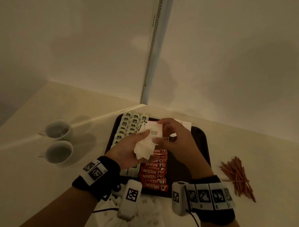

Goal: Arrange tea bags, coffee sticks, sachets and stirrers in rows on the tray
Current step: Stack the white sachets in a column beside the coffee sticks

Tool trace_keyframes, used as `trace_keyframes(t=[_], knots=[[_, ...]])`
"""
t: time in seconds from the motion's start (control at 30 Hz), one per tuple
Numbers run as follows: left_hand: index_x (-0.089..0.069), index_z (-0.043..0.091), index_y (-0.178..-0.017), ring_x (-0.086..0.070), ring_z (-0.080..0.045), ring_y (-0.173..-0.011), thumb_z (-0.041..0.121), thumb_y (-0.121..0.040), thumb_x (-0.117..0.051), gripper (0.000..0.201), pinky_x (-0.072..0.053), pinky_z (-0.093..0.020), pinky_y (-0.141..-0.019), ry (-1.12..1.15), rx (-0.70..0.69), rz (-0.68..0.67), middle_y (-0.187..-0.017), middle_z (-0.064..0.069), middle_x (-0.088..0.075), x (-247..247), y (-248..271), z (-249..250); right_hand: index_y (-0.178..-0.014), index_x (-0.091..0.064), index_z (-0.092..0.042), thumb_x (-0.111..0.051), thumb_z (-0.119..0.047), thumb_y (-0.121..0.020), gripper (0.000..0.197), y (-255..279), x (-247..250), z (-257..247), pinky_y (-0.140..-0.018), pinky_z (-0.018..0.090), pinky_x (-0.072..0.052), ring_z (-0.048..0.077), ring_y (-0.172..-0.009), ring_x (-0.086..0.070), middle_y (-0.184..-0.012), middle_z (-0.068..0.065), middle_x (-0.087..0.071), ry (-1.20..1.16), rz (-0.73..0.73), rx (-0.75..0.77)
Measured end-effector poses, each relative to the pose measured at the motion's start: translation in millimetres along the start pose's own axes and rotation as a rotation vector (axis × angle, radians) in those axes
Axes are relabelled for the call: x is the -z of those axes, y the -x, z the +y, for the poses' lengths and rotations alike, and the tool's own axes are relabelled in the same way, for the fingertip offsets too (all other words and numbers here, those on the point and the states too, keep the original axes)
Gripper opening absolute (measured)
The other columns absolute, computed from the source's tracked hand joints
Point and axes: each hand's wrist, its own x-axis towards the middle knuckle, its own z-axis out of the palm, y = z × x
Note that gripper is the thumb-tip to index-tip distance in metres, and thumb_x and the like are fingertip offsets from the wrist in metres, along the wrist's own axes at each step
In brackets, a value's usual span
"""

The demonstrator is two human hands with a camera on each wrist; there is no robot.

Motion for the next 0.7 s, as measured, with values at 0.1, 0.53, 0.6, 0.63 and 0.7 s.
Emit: trace_keyframes(t=[0.1,0.53,0.6,0.63,0.7], knots=[[-0.054,0.01,-0.125,-0.066,-0.024,-0.085,0.02,-0.087,-0.058,0.04,-0.056,-0.036,-0.061,-0.029,-0.016,-0.006,-0.098,-0.011,-0.069,-1.1,-3.8,2.4,-0.123,-0.048,-0.035,-0.074,-0.021,-0.077,0.055,-0.9,-1.0,0.1,-0.071,0.008,-0.042,-0.006,-0.094,-0.049,-0.114,-0.01,-0.051,0.041,-0.017,0.025],[-0.064,0.022,-0.115,-0.066,-0.023,-0.076,0.015,-0.085,-0.056,0.032,-0.056,-0.033,-0.057,0.032,-0.175,0.001,-0.099,-0.011,-0.069,2.5,-11.6,2.4,-0.119,-0.053,-0.015,-0.058,-0.009,-0.089,0.031,-4.0,10.9,3.6,-0.077,0.02,-0.055,0.012,-0.101,-0.061,-0.109,-0.005,-0.061,-0.388,0.088,-0.124],[-0.062,0.02,-0.114,-0.067,-0.02,-0.075,0.01,-0.085,-0.057,0.032,-0.055,-0.033,-0.057,-0.04,-0.216,0.025,-0.096,-0.008,-0.07,0.6,-12.4,4.5,-0.109,-0.055,-0.009,-0.055,-0.002,-0.089,0.021,-4.2,11.6,4.7,-0.078,0.027,-0.057,0.018,-0.1,-0.063,-0.108,0.001,-0.061,-0.658,0.118,-0.208],[-0.061,0.019,-0.109,-0.068,-0.019,-0.076,0.011,-0.084,-0.057,0.027,-0.055,-0.032,-0.057,-0.092,-0.231,0.021,-0.094,-0.006,-0.071,-2.0,-12.4,5.2,-0.104,-0.055,-0.009,-0.054,0.0,-0.089,0.018,-4.7,11.2,5.3,-0.077,0.028,-0.058,0.018,-0.095,-0.064,-0.105,0.003,-0.062,-0.784,0.126,-0.25],[-0.06,0.02,-0.098,-0.067,-0.018,-0.081,0.016,-0.082,-0.059,0.016,-0.055,-0.032,-0.06,-0.212,-0.248,0.004,-0.091,-0.002,-0.071,-8.1,-13.1,5.5,-0.099,-0.055,-0.01,-0.055,0.002,-0.086,0.018,-4.2,9.3,6.1,-0.074,0.03,-0.057,0.016,-0.085,-0.067,-0.097,0.005,-0.065,-0.917,0.119,-0.286]])
